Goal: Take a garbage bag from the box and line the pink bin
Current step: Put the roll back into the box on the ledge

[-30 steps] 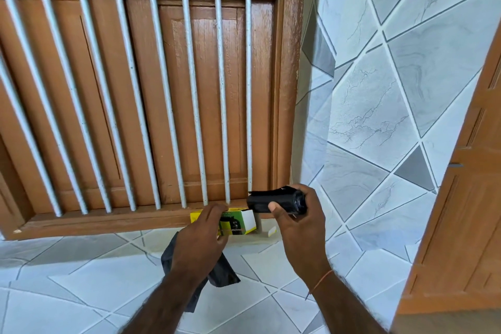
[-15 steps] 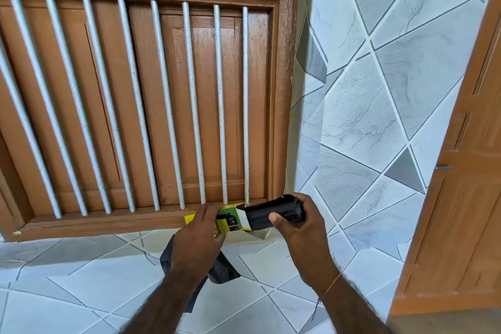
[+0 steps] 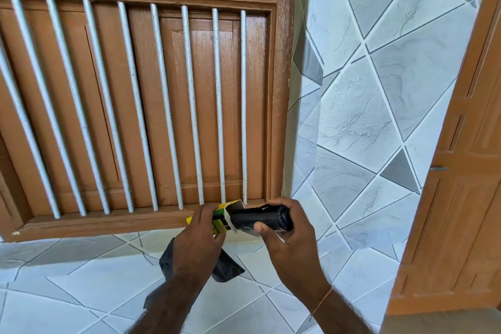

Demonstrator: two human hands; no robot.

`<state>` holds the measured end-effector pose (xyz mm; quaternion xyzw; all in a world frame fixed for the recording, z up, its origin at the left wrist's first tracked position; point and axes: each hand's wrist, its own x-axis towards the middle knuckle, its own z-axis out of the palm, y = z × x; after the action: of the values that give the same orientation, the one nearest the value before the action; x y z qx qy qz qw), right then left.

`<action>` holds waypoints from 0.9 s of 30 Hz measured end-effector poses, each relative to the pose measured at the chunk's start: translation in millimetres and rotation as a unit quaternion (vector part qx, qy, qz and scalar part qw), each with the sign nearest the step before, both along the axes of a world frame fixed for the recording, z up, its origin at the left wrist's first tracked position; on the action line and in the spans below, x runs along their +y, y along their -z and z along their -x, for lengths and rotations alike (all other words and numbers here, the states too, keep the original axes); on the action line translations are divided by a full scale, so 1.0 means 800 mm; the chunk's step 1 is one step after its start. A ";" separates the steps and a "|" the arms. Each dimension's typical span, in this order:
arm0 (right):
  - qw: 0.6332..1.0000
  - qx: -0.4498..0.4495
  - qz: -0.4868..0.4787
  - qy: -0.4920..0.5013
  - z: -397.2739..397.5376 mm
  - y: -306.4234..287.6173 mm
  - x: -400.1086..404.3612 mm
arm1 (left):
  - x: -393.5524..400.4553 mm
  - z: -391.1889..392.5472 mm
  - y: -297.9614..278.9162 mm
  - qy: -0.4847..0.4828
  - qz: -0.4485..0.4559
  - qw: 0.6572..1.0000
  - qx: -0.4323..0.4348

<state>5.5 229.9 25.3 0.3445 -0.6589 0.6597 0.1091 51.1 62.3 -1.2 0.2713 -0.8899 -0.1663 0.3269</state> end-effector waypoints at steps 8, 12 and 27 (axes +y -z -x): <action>0.997 -0.051 0.046 0.040 0.022 0.001 -0.019 | 0.016 0.004 0.007 0.026 0.018 0.999 0.010; 0.995 -0.084 0.042 0.025 0.034 0.006 -0.027 | 0.024 0.008 0.010 0.034 0.001 0.999 0.015; 0.968 -0.233 0.096 0.006 0.040 0.032 -0.027 | 0.016 0.018 0.016 0.047 -0.075 0.996 0.024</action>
<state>-26.3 208.6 -0.3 0.1651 -0.6016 0.7814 -0.0108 37.1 75.2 -13.6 0.2491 -0.8784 -0.2540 0.3192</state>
